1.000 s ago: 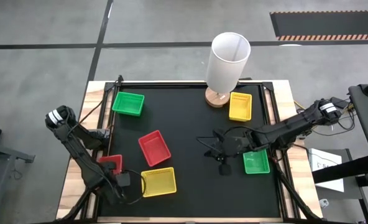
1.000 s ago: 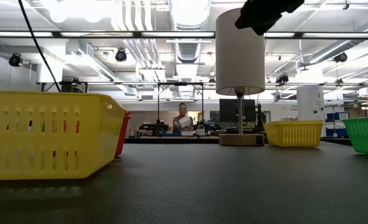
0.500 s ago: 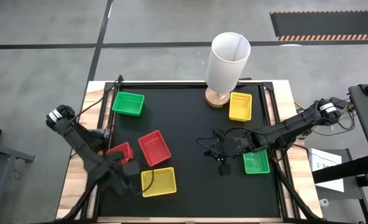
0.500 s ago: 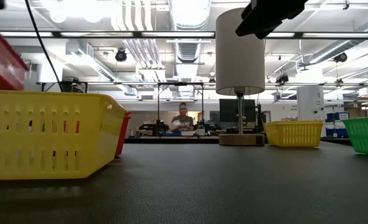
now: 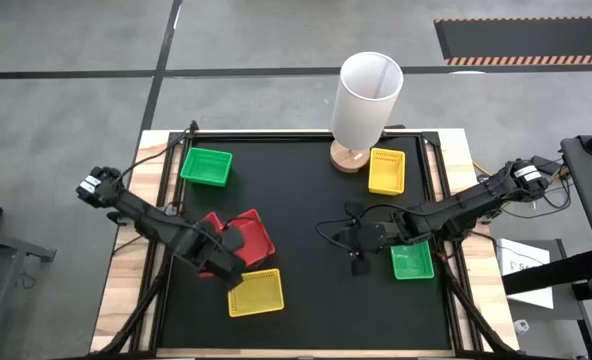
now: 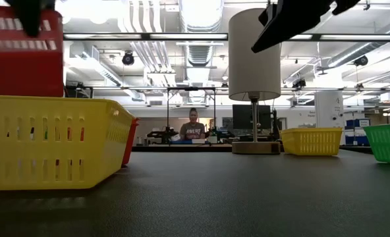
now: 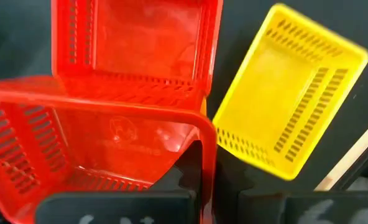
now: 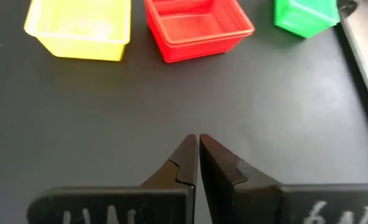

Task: Stack baskets by color
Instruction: Stack the left red bin on top of the right red bin, then stack the bottom yellow bin on top of the top yellow bin

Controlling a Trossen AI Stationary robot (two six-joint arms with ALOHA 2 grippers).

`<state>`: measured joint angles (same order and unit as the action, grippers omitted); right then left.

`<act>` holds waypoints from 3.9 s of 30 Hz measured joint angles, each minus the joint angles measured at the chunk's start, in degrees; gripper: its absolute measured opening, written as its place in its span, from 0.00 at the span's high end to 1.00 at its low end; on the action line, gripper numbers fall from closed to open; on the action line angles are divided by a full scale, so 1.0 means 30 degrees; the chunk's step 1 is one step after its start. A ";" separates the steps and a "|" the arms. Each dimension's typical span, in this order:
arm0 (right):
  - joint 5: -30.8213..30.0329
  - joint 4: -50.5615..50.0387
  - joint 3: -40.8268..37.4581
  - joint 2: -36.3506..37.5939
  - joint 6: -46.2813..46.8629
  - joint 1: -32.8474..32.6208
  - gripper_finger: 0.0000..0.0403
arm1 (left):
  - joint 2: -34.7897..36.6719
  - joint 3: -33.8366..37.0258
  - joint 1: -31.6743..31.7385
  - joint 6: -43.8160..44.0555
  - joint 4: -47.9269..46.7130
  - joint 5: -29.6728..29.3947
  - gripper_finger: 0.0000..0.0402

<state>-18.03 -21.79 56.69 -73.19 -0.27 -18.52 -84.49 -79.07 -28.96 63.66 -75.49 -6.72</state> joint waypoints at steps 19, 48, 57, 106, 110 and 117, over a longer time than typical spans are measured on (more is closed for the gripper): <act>-0.0559 -0.1739 -0.0118 0.0015 -0.1444 0.0102 0.98 | -0.3556 -0.1519 0.2564 -0.4506 0.2983 -0.1349 1.00; -0.0516 -0.1662 -0.0130 0.0015 -0.1270 0.0102 0.98 | -0.5237 -0.1659 0.3385 -0.6476 0.2858 -0.1297 1.00; -0.0516 -0.1666 -0.0235 0.0015 -0.1270 0.0102 0.98 | -0.5237 -0.1409 0.3414 -0.6388 0.2915 -0.1297 1.00; -0.0436 0.2713 -0.1045 0.0000 0.1868 0.0124 0.90 | 0.1134 0.5745 0.0085 -1.5965 1.3225 -0.6816 0.73; -0.0411 0.4034 -0.1116 -0.0015 0.3214 -0.0001 0.81 | 0.2029 0.7006 0.0018 -1.5838 1.4239 -0.6745 0.73; -0.1297 0.5572 -0.0746 -0.0042 0.4195 -0.0311 0.66 | 0.2835 0.7309 -0.0975 -1.6319 1.4238 -0.6506 0.73</act>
<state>-21.92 -5.07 54.45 -73.31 12.32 -19.46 -75.99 -57.14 -31.89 14.70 -32.77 -26.24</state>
